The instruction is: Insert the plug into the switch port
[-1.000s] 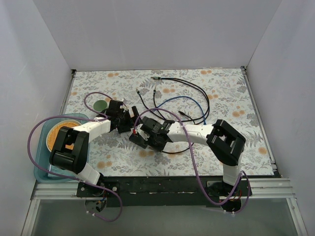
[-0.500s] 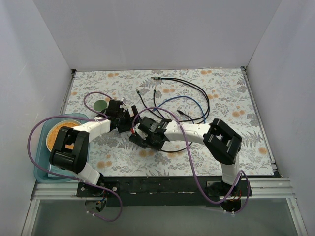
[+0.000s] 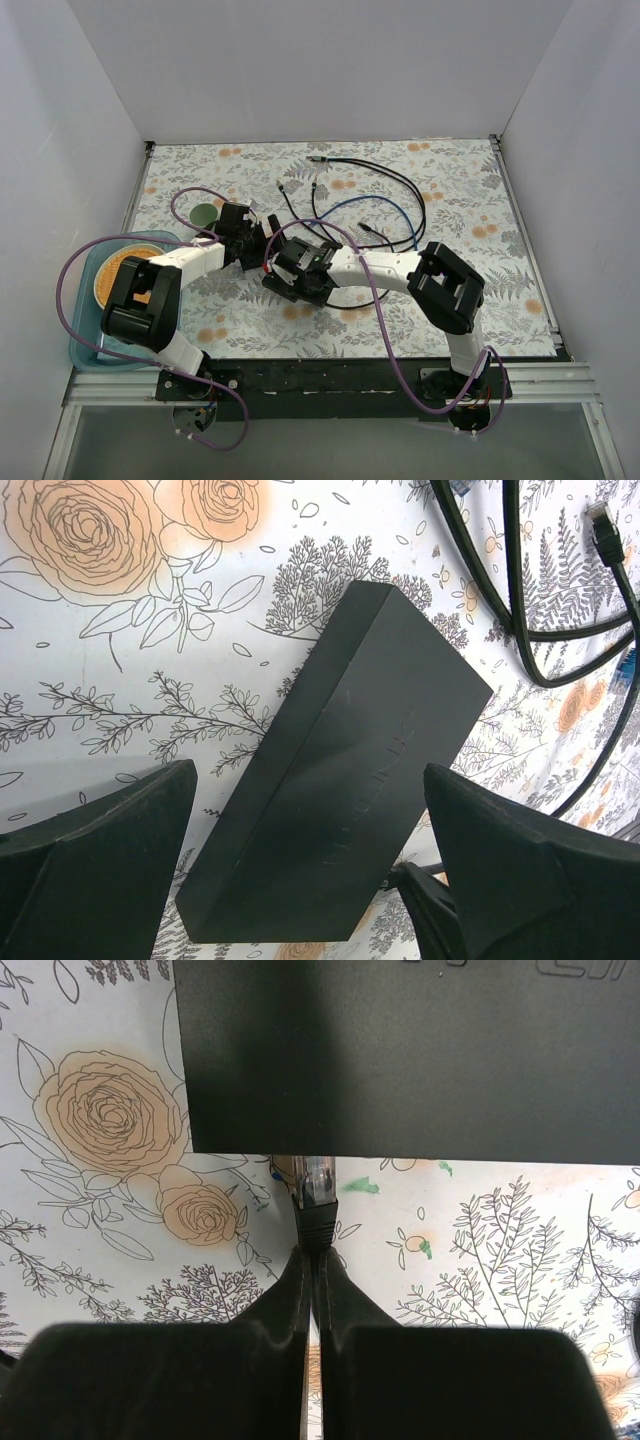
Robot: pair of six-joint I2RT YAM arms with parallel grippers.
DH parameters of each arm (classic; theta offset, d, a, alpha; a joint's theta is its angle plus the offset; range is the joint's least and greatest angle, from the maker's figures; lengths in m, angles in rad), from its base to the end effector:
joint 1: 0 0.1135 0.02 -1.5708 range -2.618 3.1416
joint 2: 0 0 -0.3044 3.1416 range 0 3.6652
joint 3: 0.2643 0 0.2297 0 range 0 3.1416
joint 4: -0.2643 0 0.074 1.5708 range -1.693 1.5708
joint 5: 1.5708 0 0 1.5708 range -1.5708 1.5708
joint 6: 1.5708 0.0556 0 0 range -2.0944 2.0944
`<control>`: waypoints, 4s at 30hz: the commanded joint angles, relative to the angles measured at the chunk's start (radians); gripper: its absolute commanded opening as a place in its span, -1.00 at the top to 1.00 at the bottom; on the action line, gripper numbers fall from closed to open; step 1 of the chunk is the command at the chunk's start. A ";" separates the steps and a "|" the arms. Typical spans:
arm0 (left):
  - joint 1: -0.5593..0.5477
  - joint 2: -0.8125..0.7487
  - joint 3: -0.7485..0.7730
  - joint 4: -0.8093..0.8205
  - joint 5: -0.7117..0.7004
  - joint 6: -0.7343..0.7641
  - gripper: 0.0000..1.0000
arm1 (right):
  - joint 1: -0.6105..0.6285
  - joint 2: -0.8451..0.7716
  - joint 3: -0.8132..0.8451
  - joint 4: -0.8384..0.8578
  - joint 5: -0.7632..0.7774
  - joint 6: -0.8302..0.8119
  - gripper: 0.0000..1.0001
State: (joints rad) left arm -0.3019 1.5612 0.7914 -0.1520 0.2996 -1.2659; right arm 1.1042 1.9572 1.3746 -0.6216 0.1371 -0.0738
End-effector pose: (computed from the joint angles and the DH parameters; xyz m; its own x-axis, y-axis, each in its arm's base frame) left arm 0.2767 -0.1033 0.2054 -0.6618 -0.7485 0.0429 -0.5892 0.4839 -0.6471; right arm 0.1863 0.3531 0.2031 -0.3552 -0.8676 -0.3481 -0.8913 0.4266 -0.1537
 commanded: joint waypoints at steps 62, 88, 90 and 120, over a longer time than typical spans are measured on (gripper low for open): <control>0.001 -0.072 -0.058 0.074 0.159 -0.061 -0.96 | 0.056 0.135 0.202 -0.052 0.128 0.170 0.97; 0.001 -0.092 -0.072 0.075 0.177 -0.061 -0.96 | 0.056 0.146 0.248 -0.032 0.213 0.223 0.97; 0.000 -0.093 -0.072 0.074 0.177 -0.063 -0.97 | 0.056 0.146 0.253 -0.027 0.207 0.233 0.97; -0.037 -0.085 -0.205 0.138 0.174 -0.081 -0.54 | 0.056 0.152 0.294 0.011 0.203 0.356 0.97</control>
State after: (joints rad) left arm -0.2790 1.5036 0.6666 0.1181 0.3817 -1.3659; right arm 1.1946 2.1292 1.6352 -0.8421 0.2874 0.1818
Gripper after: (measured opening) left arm 0.833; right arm 0.031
